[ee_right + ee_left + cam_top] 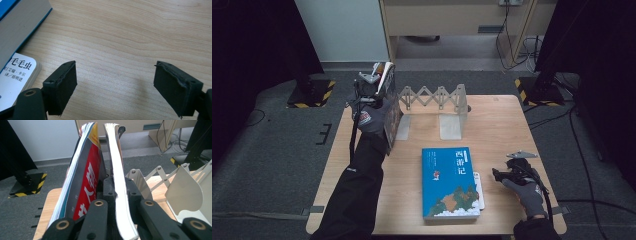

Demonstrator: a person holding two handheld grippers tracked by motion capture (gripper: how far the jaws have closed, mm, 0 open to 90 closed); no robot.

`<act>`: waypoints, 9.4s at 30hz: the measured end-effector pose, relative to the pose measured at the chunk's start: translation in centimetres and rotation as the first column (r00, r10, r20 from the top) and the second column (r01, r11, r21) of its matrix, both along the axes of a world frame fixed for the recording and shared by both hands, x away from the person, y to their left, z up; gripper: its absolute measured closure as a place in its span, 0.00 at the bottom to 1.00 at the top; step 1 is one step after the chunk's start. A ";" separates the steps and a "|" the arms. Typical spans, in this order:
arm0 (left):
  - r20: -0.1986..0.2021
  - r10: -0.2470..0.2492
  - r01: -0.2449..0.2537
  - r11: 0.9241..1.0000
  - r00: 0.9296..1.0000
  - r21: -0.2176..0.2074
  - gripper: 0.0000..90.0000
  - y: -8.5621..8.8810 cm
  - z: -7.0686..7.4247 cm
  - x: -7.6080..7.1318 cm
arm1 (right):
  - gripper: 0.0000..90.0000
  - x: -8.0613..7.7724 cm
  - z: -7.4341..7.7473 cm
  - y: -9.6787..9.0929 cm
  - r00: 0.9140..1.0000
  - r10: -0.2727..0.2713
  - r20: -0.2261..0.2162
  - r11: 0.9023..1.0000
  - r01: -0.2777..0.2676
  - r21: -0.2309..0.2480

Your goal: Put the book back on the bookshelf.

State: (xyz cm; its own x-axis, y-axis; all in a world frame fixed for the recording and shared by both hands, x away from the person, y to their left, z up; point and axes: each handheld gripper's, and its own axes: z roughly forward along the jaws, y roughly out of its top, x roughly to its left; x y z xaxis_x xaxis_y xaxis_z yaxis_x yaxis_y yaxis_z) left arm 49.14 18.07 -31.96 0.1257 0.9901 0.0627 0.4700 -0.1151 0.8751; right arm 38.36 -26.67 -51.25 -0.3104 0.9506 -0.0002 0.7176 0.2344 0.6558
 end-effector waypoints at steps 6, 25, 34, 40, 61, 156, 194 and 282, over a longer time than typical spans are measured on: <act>-0.001 0.002 -0.002 1.000 1.000 0.017 0.90 0.1 -0.3 0.0 | 0.21 0.0 0.0 0.0 1.000 0.002 0.001 1.000 -0.002 -0.003; 0.071 -0.028 0.030 0.999 0.997 -0.022 0.74 1.1 -0.4 -2.3 | 0.21 0.0 0.1 0.0 1.000 0.000 0.001 1.000 0.000 0.005; 0.135 -0.070 0.078 0.995 0.988 -0.060 0.66 1.9 0.5 -5.3 | 0.20 -0.1 0.5 0.4 1.000 0.009 0.019 1.000 -0.009 0.020; 0.164 -0.104 0.119 0.989 0.981 -0.086 0.62 2.5 0.8 -7.7 | 0.20 -0.1 0.6 0.4 1.000 0.011 0.024 1.000 -0.012 0.027; 0.036 -0.258 0.261 0.948 0.965 -0.182 0.54 2.8 -6.6 -12.5 | 0.21 -0.8 1.8 1.2 0.998 0.021 0.054 0.995 -0.026 0.095; -0.204 -0.621 0.437 0.712 0.756 -0.549 0.08 -6.9 -21.8 -10.5 | 0.07 -1.3 -0.2 9.7 0.963 0.265 -0.054 0.908 -0.230 0.350; -0.245 -0.636 0.363 0.667 0.732 -0.650 0.35 -6.0 -20.6 -10.3 | 0.12 -1.0 -0.1 9.3 0.961 0.269 -0.068 0.900 -0.226 0.374; -0.046 -0.691 0.522 0.586 0.722 -0.620 0.65 -6.6 -13.4 -10.1 | 0.46 -0.2 5.2 7.6 0.967 0.213 0.137 0.836 -0.253 0.486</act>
State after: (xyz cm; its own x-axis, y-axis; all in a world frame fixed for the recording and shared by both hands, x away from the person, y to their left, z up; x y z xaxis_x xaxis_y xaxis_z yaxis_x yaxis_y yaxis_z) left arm 39.06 11.43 -45.37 0.6357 0.5196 -0.5708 0.6775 -0.0212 0.7352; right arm 38.14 -19.03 -46.04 -0.5409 0.7288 0.4198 0.6278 0.0177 0.7782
